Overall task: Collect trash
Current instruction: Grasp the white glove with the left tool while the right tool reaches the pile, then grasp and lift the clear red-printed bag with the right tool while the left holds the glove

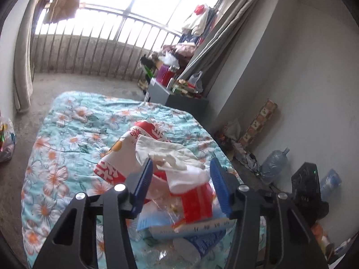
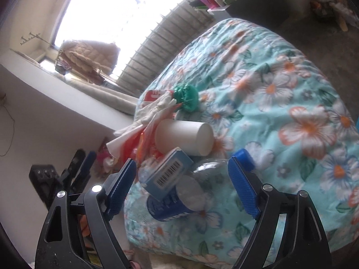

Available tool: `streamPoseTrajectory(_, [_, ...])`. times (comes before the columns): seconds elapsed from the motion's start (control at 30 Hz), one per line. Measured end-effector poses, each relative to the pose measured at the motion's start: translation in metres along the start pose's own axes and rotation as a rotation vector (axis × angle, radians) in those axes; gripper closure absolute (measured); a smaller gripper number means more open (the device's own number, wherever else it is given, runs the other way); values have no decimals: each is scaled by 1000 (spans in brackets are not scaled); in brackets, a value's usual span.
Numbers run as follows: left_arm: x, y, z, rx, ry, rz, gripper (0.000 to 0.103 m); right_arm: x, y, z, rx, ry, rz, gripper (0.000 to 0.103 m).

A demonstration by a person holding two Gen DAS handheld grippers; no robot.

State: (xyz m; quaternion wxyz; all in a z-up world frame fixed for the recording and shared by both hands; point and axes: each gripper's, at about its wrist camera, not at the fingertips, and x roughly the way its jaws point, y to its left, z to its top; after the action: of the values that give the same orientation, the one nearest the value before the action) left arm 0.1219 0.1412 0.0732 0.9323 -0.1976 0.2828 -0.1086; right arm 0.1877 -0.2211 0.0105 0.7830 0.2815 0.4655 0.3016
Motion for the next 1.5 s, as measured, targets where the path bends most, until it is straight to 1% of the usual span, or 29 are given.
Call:
streamPoseTrajectory(0.07, [19,11,16,-63,76,-38,57,7,3,3,4,17,16,27])
streamPoseTrajectory(0.13, [33,18,24,-106,137,-49,61,12,5,6,7,25,24,28])
streamPoseTrajectory(0.2, [48,24,31,-143,189,-83,64,15,6,9,10,27,31,28])
streamPoseTrajectory(0.27, [60,29,33,-182,235,-99,69,16,6,12,13,27,37,28])
streamPoseTrajectory(0.33, [67,30,31,-204,258,-109,70,17,6,15,15,26,41,28])
streamPoseTrajectory(0.4, [72,32,28,-222,277,-112,75,19,6,18,16,28,44,29])
streamPoseTrajectory(0.47, [77,33,26,-233,291,-108,85,21,6,20,19,30,48,30])
streamPoseTrajectory(0.53, [80,35,25,-246,294,-104,90,22,6,21,22,35,55,31])
streamPoseTrajectory(0.6, [78,36,26,-247,285,-100,93,24,5,21,25,41,64,33])
streamPoseTrajectory(0.63, [78,36,27,-242,278,-97,97,25,6,22,26,42,65,35])
streamPoseTrajectory(0.8, [70,29,32,-204,223,-88,99,28,11,22,21,46,77,40])
streamPoseTrajectory(0.9, [61,22,37,-166,171,-85,99,26,16,22,8,44,83,43])
streamPoseTrajectory(1.07, [44,11,46,-122,72,-102,99,22,26,23,-8,39,103,49])
streamPoseTrajectory(1.27, [25,5,55,-88,-34,-115,99,25,41,28,-11,48,169,52])
streamPoseTrajectory(1.37, [20,5,56,-88,-54,-117,99,33,45,31,6,64,196,56])
streamPoseTrajectory(1.5, [20,9,54,-99,-56,-108,99,48,43,36,59,87,215,63])
